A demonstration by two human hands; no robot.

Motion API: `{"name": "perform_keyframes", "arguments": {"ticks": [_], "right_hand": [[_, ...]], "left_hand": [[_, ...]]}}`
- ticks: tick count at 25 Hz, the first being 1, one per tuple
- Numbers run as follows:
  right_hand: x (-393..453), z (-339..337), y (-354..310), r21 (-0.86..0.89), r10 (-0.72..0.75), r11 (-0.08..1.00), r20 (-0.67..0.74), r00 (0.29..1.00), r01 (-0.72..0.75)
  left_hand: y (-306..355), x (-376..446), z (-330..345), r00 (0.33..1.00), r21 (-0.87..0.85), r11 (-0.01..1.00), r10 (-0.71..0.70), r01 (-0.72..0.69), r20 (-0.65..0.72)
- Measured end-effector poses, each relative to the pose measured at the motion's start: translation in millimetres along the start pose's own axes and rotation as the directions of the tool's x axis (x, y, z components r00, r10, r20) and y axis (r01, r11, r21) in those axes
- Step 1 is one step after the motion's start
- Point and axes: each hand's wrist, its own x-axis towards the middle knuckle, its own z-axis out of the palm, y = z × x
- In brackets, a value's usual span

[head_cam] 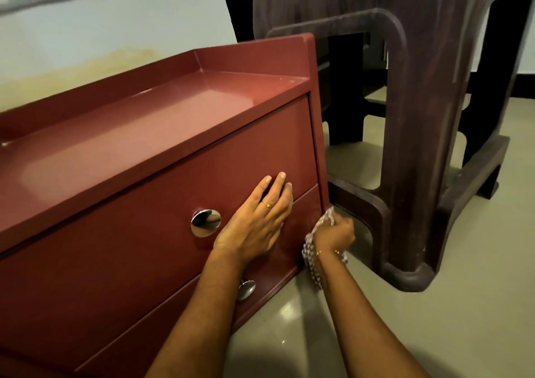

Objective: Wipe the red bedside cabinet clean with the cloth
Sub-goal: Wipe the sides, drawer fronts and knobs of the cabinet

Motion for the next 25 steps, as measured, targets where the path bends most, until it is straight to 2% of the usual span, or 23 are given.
{"name": "perform_keyframes", "arguments": {"ticks": [1, 3, 5, 8, 9, 10, 12, 13, 14, 15, 17, 19, 21, 22, 24, 25], "right_hand": [[-0.1, 3.2, -23.7, 0.074, -0.011, 0.997, -0.024, 1.0, 0.013], [-3.9, 12.3, -80.1, 0.209, -0.205, 0.954, -0.061, 0.977, 0.213], [-14.0, 18.5, -123.7, 0.222, -0.446, 0.861, -0.107, 0.889, 0.458], [-19.3, 19.5, -121.1, 0.2, -0.587, 0.78, -0.093, 0.804, 0.592], [-18.9, 16.2, -101.8, 0.191, -0.581, 0.792, -0.056, 0.812, 0.58], [-18.2, 11.6, -77.4, 0.214, -0.506, 0.843, 0.0, 0.863, 0.494], [-17.2, -1.3, -29.1, 0.272, -0.182, 0.952, 0.123, 0.976, 0.143], [-17.3, -5.3, -9.5, 0.254, -0.06, 0.967, 0.127, 0.99, 0.026], [-16.3, -6.1, 3.3, 0.192, -0.014, 0.981, 0.101, 0.995, -0.006], [-13.7, -5.6, 5.5, 0.14, -0.011, 0.99, 0.093, 0.996, -0.003], [-7.1, 1.8, -24.4, 0.202, -0.122, 0.973, 0.057, 0.991, 0.109], [-3.0, 15.0, -61.5, 0.198, -0.347, 0.917, -0.029, 0.937, 0.345], [-2.0, 21.5, -59.9, 0.098, -0.478, 0.871, -0.056, 0.877, 0.481], [-0.4, 19.8, -40.8, 0.082, -0.454, 0.887, -0.019, 0.891, 0.454], [3.2, 10.6, 13.9, 0.017, -0.242, 0.97, 0.074, 0.967, 0.241], [5.8, 5.5, 36.6, -0.045, -0.16, 0.985, 0.094, 0.983, 0.164]], "left_hand": [[0.3, 0.0, 0.1, 1.0, 0.001, 1.0, 0.003, -0.003, 0.004], [0.3, 0.5, 1.0, 1.0, -0.002, 1.0, 0.016, -0.016, 0.009], [-0.3, 1.3, 1.9, 1.0, -0.02, 1.0, 0.017, -0.017, 0.008], [-0.9, 1.5, 1.5, 1.0, -0.035, 0.999, 0.018, -0.018, 0.01], [-0.6, 0.8, 0.7, 1.0, -0.018, 1.0, 0.02, -0.02, 0.012], [-0.2, -0.3, 0.3, 1.0, 0.001, 1.0, 0.015, -0.015, 0.005], [-0.1, -0.4, -0.4, 1.0, 0.018, 1.0, 0.012, -0.012, 0.0], [-0.2, 0.2, -0.9, 1.0, 0.018, 1.0, 0.016, -0.016, 0.007], [-0.7, 0.0, -1.2, 1.0, 0.015, 1.0, 0.015, -0.015, 0.013], [-0.8, -0.4, -0.9, 1.0, 0.009, 1.0, 0.011, -0.011, 0.011], [0.0, -0.7, -0.3, 1.0, 0.002, 1.0, 0.011, -0.011, 0.005], [-0.5, 0.1, 0.0, 1.0, 0.005, 1.0, 0.027, -0.027, -0.001], [-1.6, -0.2, 0.2, 1.0, -0.002, 1.0, 0.022, -0.022, -0.014], [-1.5, -0.6, 0.2, 1.0, 0.001, 1.0, 0.016, -0.016, -0.016], [-0.4, -1.1, 0.0, 1.0, 0.018, 1.0, 0.012, -0.012, -0.02], [-0.1, -0.8, -0.4, 1.0, 0.021, 1.0, 0.011, -0.011, -0.021]]}}
